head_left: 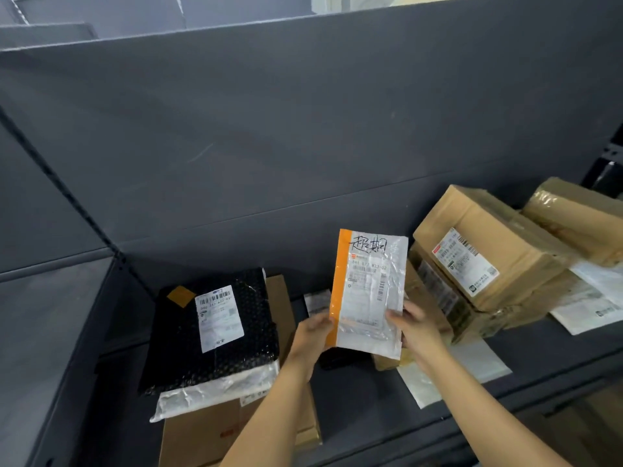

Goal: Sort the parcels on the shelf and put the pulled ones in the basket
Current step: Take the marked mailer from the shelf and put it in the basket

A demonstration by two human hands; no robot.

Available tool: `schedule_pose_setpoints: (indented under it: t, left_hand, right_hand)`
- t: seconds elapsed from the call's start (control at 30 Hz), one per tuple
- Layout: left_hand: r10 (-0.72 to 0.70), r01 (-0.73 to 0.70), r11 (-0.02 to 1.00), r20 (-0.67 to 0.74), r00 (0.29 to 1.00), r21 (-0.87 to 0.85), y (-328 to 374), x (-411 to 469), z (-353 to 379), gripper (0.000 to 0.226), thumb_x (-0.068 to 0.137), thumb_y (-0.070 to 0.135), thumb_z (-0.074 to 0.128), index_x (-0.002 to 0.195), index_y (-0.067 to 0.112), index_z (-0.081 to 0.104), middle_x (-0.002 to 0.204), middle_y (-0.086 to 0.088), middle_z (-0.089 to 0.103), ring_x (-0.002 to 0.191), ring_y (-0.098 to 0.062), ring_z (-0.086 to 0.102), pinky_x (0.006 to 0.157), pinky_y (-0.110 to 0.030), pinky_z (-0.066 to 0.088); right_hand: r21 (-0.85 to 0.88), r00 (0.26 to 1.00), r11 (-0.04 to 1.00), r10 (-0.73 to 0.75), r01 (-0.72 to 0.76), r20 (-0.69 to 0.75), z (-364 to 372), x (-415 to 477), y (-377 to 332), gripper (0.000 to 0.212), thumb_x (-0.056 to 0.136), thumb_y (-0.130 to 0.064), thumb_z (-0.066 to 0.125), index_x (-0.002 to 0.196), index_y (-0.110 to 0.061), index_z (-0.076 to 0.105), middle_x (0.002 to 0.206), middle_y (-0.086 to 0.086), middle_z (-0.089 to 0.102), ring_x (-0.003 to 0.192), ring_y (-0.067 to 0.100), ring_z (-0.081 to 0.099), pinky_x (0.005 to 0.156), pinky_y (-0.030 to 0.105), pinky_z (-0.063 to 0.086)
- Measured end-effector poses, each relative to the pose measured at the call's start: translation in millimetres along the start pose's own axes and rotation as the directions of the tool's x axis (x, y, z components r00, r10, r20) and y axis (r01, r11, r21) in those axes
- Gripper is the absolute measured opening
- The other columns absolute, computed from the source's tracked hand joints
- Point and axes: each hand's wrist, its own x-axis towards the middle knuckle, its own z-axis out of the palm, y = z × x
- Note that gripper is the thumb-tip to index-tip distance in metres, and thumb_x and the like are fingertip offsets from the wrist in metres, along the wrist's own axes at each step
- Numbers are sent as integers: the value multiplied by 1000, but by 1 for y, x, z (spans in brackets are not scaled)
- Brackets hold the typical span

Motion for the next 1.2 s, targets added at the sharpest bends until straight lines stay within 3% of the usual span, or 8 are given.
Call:
schedule_pose_setpoints:
  t: [0.17, 0.3, 0.4, 0.53, 0.67, 0.73, 0.9, 1.2]
  left_hand:
    - [25, -22, 996, -38, 999, 85, 0, 6, 9, 24, 98, 15, 48, 88, 21, 69, 101, -8, 72, 96, -23, 68, 93, -42, 53]
    - [5, -12, 992, 55, 998, 124, -8, 13, 39, 22, 97, 15, 49, 88, 22, 68, 98, -6, 70, 94, -23, 67, 92, -42, 54]
    - [-35, 14, 987, 129, 991, 157, -15, 15, 72, 20, 95, 16, 53, 85, 26, 67, 95, -2, 69, 91, -19, 66, 92, -39, 54]
    - [-72, 25, 982, 249, 966, 188, -28, 10, 117, 18, 92, 14, 59, 82, 25, 68, 96, -5, 69, 88, -19, 64, 89, -38, 53]
    - [-77, -19, 958, 320, 944, 285, -32, -4, 158, 23, 94, 14, 55, 80, 30, 64, 92, 2, 67, 96, -23, 64, 96, -42, 51]
    - [-52, -69, 946, 361, 931, 315, -32, -12, 173, 22, 94, 11, 54, 82, 26, 64, 95, -2, 67, 97, -25, 63, 96, -44, 50]
    - [-12, -162, 914, 422, 907, 373, -30, -32, 200, 16, 94, 9, 52, 93, 16, 67, 104, -11, 69, 99, -29, 64, 95, -46, 51]
    - [31, -225, 905, 471, 882, 361, -23, -68, 244, 26, 94, 9, 53, 81, 23, 70, 100, -12, 71, 95, -32, 67, 93, -51, 52]
  right_hand:
    - [66, 999, 998, -19, 21, -28, -14, -6, 6, 27, 88, -1, 60, 114, -10, 63, 115, 10, 67, 97, 22, 65, 89, 41, 52]
    - [122, 991, 993, 18, -2, -130, -42, -17, 18, 24, 91, -2, 57, 98, -23, 66, 108, 3, 70, 96, 20, 66, 87, 41, 54]
    - [151, 967, 988, 64, -27, -246, -72, -30, 30, 22, 91, -5, 57, 100, -23, 66, 112, 7, 69, 102, 25, 66, 90, 45, 53]
    - [191, 922, 982, 79, -6, -380, -112, -58, 41, 24, 93, -2, 53, 105, -20, 64, 102, -1, 69, 92, 18, 67, 73, 32, 56]
    - [167, 876, 986, 103, -26, -470, -148, -85, 52, 19, 92, -9, 57, 93, -26, 66, 104, 2, 71, 98, 26, 67, 91, 50, 52]
    - [176, 856, 984, 112, -25, -504, -163, -95, 56, 18, 92, -11, 58, 92, -28, 66, 103, 3, 71, 97, 27, 67, 91, 52, 52]
    - [199, 838, 980, 97, 14, -537, -189, -115, 53, 16, 92, -8, 57, 97, -20, 66, 99, 3, 70, 92, 24, 68, 84, 46, 55]
    - [213, 828, 971, 31, 108, -560, -231, -160, 38, 20, 92, -4, 56, 92, -24, 62, 98, 0, 68, 90, 20, 66, 77, 36, 56]
